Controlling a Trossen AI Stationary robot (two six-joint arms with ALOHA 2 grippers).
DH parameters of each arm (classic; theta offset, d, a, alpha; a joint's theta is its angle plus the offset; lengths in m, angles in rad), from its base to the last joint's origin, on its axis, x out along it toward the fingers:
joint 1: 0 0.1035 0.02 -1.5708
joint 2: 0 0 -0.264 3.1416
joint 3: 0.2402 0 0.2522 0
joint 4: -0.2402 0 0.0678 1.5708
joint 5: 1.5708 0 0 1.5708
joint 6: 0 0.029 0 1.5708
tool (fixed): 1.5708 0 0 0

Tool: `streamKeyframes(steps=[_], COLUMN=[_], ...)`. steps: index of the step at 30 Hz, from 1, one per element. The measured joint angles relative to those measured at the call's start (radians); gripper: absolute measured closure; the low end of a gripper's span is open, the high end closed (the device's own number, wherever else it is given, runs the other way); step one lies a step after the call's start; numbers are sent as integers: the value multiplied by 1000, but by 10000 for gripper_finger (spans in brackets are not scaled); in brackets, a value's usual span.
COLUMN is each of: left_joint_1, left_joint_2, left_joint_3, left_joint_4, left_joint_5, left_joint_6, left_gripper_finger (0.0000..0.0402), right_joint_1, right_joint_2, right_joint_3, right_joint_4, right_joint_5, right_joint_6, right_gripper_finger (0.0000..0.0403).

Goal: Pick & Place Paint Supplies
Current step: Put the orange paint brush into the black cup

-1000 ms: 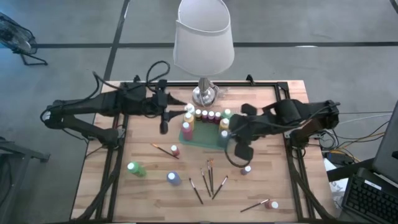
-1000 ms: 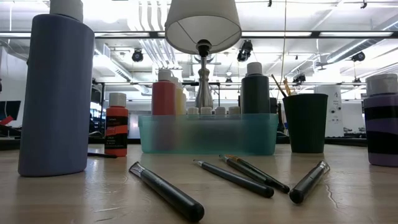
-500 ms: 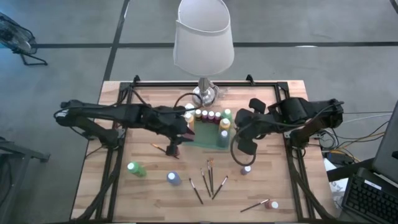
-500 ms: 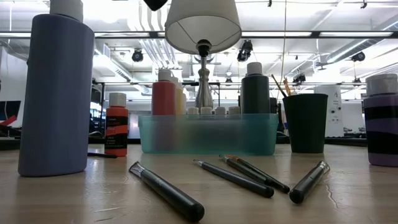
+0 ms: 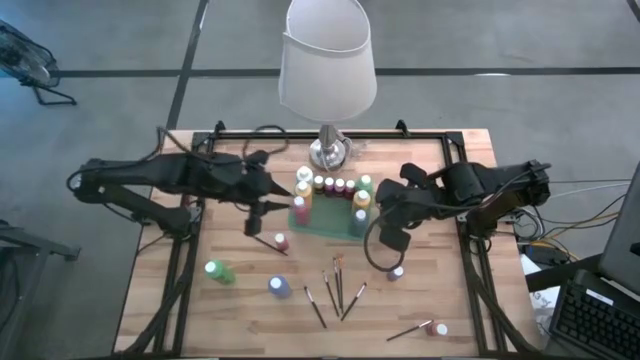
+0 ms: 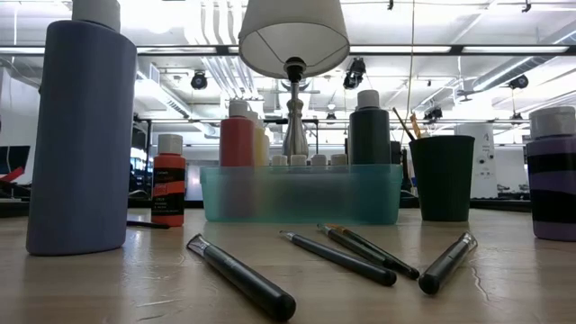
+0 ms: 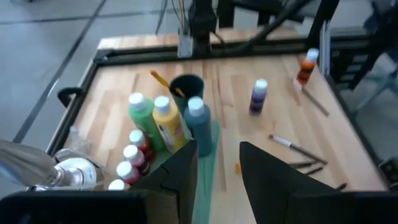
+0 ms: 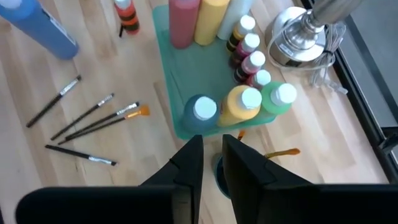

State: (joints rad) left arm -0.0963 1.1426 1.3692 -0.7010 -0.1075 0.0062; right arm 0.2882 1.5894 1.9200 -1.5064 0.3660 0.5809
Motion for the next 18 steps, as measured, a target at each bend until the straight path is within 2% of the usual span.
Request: streamKeyframes(steps=[4,7,12,14,18], left_joint_1=[-1,1,28,31,31], left_joint_2=[-52,-83,-110,-106,-91], left_joint_3=[-10,-10,10,-8,-89], left_joint_4=[-78,-275,-650,-759,-826], left_joint_5=[0,-7,-12,-16,-14], left_joint_6=[-26,-66,-259,-273,-253], left_gripper_finger=[278,278,277,277,274], right_joint_1=[0,2,2,-2,-7], right_joint_2=[0,0,0,0,0], right_joint_3=[-28,-36,-39,-40,-43], right_joint_4=[-2,0,0,13,29], right_joint_5=[-1,-15,-29,-26,-26], right_joint_6=[-4,-4,-9,-20,-46], right_gripper_finger=[355,363,371,371,364])
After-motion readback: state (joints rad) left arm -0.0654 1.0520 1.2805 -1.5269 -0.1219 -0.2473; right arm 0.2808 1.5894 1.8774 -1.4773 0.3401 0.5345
